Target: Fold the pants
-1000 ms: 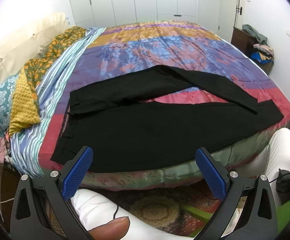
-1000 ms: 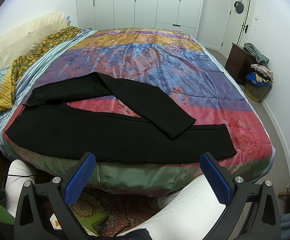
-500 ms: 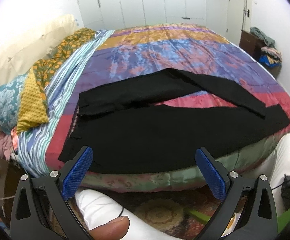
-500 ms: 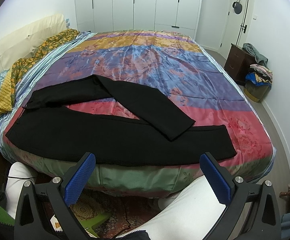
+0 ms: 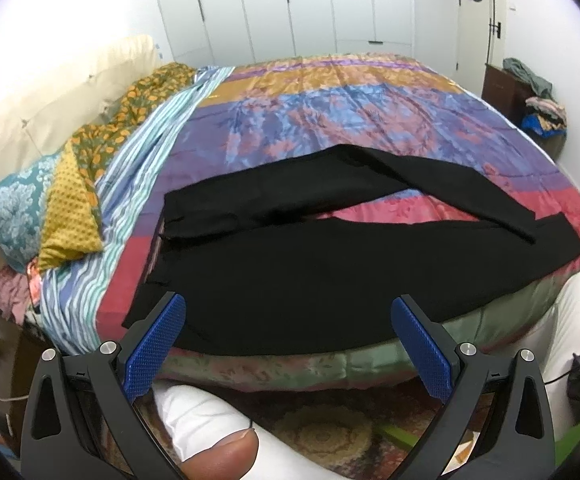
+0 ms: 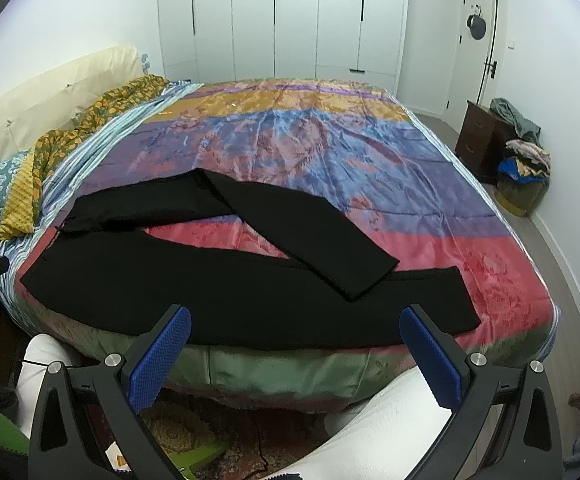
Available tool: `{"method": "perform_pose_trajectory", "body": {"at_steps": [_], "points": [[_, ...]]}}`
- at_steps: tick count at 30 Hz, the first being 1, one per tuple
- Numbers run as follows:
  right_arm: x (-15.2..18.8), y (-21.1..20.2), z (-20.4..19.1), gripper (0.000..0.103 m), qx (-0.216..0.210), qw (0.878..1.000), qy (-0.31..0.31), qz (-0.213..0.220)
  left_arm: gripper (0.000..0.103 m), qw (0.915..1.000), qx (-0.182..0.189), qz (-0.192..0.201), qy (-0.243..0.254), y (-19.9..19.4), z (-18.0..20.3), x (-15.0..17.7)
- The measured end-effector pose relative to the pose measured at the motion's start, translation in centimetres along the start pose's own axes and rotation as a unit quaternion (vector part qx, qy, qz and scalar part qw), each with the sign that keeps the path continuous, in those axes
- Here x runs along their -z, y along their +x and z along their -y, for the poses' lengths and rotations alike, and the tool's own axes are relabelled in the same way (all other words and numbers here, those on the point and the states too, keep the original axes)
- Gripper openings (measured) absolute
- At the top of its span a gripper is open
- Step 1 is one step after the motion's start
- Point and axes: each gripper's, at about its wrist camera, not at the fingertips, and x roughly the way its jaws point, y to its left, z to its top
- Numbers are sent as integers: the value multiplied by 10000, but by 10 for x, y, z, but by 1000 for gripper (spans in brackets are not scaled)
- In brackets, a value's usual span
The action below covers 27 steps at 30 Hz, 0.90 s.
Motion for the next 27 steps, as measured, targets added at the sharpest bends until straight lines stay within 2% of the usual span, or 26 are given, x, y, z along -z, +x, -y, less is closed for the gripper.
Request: {"method": "perform_pose_trajectory", "body": {"at_steps": [7,13,18,21,23,24,26,27], "points": [[3,13,0,103,-419,9991,13,-102,103,9998,-116,-75,-167,9,-6,0],[2,35,1,103,-480,9987,128,-101,102,9997,-131,-182,-135,33,10,-15],[4,104,24,103,-155,9991,-115,-380,102,9997,93,-187,-105,38,20,-19],[4,155,31,102,-58,9956,-739,-576,102,9995,22,-299,-66,43,22,-16],[5,197,35,99,117,9885,-1250,-844,102,9991,-14,-404,-95,47,20,-12],[8,224,40,98,160,9823,-1477,-1139,102,9988,-34,-462,-132,49,18,-10],[9,259,53,77,97,9747,-1576,-1580,102,9982,-79,-558,-189,54,15,-8],[0,270,64,31,-97,9747,-1473,-1681,102,9977,-121,-634,-210,57,14,-7]]}}
